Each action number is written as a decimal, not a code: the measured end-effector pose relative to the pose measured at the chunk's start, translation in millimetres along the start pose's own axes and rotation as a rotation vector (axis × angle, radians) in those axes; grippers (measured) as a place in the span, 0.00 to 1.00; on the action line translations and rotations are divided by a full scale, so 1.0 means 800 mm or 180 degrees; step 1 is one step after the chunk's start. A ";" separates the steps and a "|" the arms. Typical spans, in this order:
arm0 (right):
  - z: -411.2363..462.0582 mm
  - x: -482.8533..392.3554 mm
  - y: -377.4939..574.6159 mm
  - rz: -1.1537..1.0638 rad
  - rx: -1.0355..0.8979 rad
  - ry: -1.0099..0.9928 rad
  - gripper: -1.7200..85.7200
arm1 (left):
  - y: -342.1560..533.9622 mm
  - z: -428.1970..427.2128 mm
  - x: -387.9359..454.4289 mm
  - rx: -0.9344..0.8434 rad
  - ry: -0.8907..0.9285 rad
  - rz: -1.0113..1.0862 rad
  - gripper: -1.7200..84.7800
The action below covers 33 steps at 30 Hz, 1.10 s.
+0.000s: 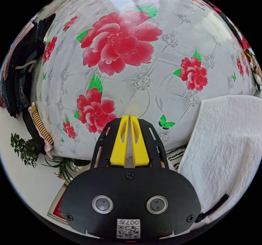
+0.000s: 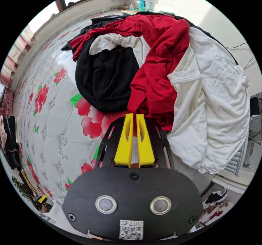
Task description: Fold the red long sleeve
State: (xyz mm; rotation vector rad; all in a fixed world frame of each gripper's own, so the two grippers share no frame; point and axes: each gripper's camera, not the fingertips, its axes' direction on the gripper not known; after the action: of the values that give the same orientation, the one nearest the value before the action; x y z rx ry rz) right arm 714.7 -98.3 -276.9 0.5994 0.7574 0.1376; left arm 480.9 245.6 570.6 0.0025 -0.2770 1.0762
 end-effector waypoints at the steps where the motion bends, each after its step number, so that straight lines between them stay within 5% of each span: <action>1: -0.004 -0.008 0.000 -0.0107 -0.0043 -0.0031 0.03 | 0.001 0.006 -0.004 -0.0002 0.0032 0.0026 0.01; 8: -0.039 -0.131 0.106 -0.0781 -0.0154 -0.1138 0.02 | 0.012 0.031 -0.037 0.0012 0.0313 0.0171 0.01; 14: -0.086 -0.380 0.291 -0.1745 -0.0462 -0.1876 0.02 | 0.054 0.052 -0.091 0.0342 0.0810 0.0177 0.01; 19: -0.158 -0.644 0.462 -0.3429 -0.1169 -0.2331 0.02 | 0.123 0.045 -0.141 0.1037 0.1120 0.0325 0.01; 24: -0.243 -0.778 0.603 -0.5140 -0.1136 -0.2456 0.01 | 0.199 0.028 -0.240 0.1505 0.1050 -0.0161 0.02; 29: -0.263 -0.785 0.587 -0.4786 -0.0815 -0.2545 0.01 | 0.223 0.004 -0.270 0.1885 0.1287 0.0623 0.12; 33: -0.268 -0.683 0.473 -0.3154 -0.0178 -0.2646 0.01 | 0.171 -0.002 -0.215 0.1681 0.1474 0.1349 0.15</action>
State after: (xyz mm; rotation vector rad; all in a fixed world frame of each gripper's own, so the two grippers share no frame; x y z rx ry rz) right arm 206.7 134.2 142.0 0.1339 0.1652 -0.9512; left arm 285.8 162.0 512.3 0.1717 0.4485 1.5073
